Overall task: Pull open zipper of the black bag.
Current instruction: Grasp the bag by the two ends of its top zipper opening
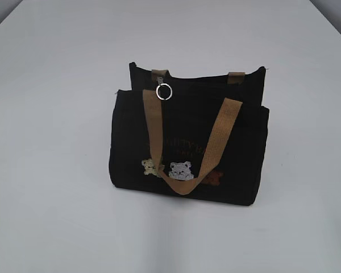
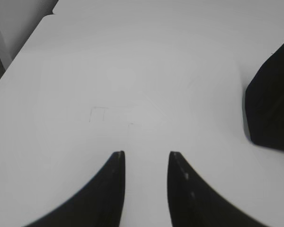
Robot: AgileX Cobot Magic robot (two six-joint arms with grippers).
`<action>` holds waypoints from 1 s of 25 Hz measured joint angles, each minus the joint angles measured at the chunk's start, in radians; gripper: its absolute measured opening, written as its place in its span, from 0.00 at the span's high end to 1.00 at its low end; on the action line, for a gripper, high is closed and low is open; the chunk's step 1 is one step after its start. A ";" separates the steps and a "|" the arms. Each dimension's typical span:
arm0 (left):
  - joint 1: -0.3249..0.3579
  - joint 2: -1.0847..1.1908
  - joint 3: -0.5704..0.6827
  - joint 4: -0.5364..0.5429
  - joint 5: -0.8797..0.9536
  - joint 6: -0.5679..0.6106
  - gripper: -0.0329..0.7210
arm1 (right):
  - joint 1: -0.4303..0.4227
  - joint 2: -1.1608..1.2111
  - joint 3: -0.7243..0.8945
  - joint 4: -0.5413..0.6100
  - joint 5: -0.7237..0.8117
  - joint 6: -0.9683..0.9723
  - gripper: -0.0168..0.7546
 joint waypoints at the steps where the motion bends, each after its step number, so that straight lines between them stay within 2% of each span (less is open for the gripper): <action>1: 0.000 0.000 0.000 0.000 0.000 0.000 0.64 | 0.000 0.000 0.000 0.000 0.000 0.000 0.48; 21: 0.000 0.000 0.000 0.000 -0.001 0.000 0.64 | 0.000 0.000 0.000 0.000 0.000 0.000 0.48; 23: 0.000 0.010 -0.004 -0.024 -0.012 0.018 0.64 | 0.000 0.000 0.000 0.000 0.000 0.000 0.48; 25: 0.000 0.063 -0.014 -0.138 -0.126 0.134 0.63 | 0.000 0.000 0.000 0.000 0.000 0.000 0.48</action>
